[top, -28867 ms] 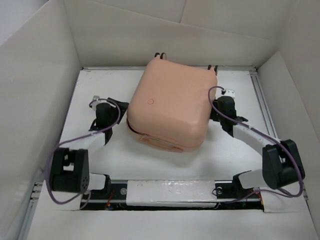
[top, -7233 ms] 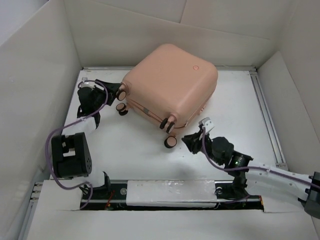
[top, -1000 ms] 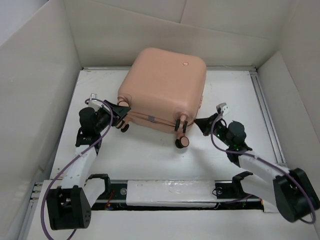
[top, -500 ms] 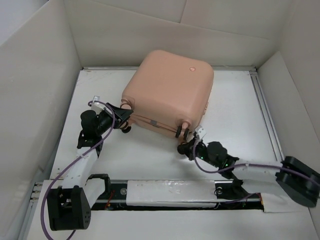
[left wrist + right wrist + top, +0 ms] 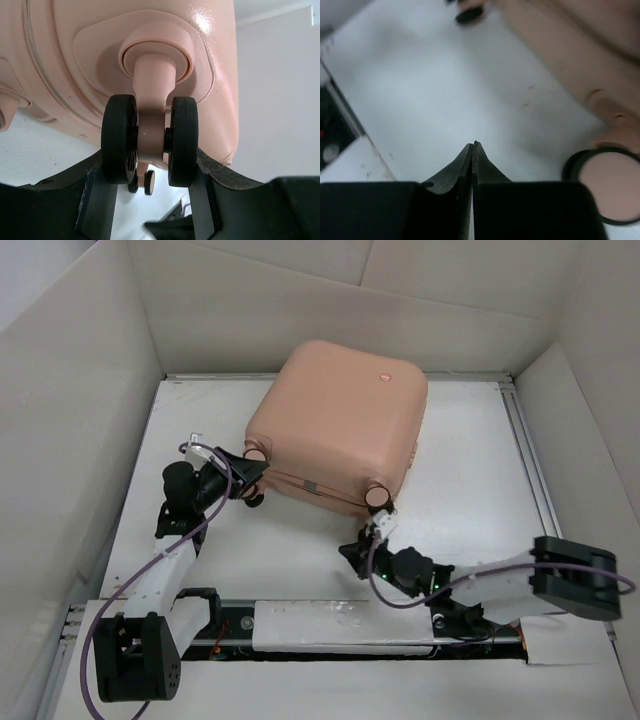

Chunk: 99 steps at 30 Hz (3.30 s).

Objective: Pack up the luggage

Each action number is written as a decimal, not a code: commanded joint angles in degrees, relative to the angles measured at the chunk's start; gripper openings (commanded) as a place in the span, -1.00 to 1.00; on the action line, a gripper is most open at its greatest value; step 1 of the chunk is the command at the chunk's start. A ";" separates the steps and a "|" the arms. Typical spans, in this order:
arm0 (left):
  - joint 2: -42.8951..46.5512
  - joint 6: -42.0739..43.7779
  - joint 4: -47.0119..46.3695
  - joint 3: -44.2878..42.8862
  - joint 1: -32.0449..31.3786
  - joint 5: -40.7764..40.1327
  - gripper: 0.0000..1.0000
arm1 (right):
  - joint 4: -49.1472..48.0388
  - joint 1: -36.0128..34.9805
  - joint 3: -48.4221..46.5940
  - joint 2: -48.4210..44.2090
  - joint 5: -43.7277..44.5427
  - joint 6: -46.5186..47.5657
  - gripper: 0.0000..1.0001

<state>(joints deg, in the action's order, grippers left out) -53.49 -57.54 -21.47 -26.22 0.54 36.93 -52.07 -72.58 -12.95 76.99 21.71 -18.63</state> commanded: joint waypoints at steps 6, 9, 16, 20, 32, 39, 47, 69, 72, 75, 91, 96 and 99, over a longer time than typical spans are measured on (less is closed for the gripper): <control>2.78 0.40 -9.90 -2.26 -0.89 3.15 -1.00 | 27.52 0.59 6.09 -38.60 24.15 -11.86 -0.10; 3.31 0.41 -9.90 -2.26 -0.89 3.15 -1.00 | 39.19 4.62 4.96 -47.34 24.87 -14.58 0.07; 3.31 0.93 -9.90 -2.26 -0.89 3.68 -1.00 | 44.08 16.67 1.18 -42.39 15.29 -14.59 0.14; 3.31 0.94 -9.90 -2.26 -0.89 3.68 -1.00 | 43.55 18.44 -3.83 -35.17 14.58 -9.96 0.20; 3.31 0.94 -9.90 -2.26 -0.89 3.68 -1.00 | 34.06 37.13 -9.72 -21.10 -18.41 8.00 -0.09; 3.31 0.94 -9.90 -2.26 -0.89 3.68 -1.00 | 26.51 43.91 -8.41 -17.49 -34.79 8.44 -0.52; 3.31 0.94 -9.90 -2.26 -0.89 3.68 -1.00 | 22.81 44.63 -6.39 -17.40 -38.50 5.01 0.08; 3.92 -1.25 -11.92 -1.64 -0.89 5.69 -1.00 | -6.09 35.41 -0.31 -18.13 -48.24 -21.93 -1.00; 6.99 -2.40 -11.92 -1.64 -0.89 5.70 -1.00 | -11.46 30.66 -5.41 -13.38 -49.58 -26.09 -1.00; 9.46 -2.93 -11.92 -1.64 -0.89 5.70 -1.00 | -15.50 28.46 -9.10 -9.50 -48.26 -28.38 -1.00; 12.09 -2.40 -11.92 2.49 -0.89 8.07 -1.00 | 21.21 41.43 -27.83 -11.77 -23.46 -10.46 -1.00; 13.77 -2.40 -11.92 4.24 -0.89 7.46 -1.00 | 17.83 37.70 -17.86 -14.50 -24.45 -12.48 -1.00; 16.74 -1.88 -11.92 4.86 -0.89 6.05 -1.00 | 13.51 30.14 -9.07 -14.50 -17.77 -12.48 -1.00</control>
<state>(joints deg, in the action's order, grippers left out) -41.89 -62.30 -21.61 -20.10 -0.49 38.76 -29.21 -36.21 -28.16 62.76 0.23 -31.24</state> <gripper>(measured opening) 0.442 0.007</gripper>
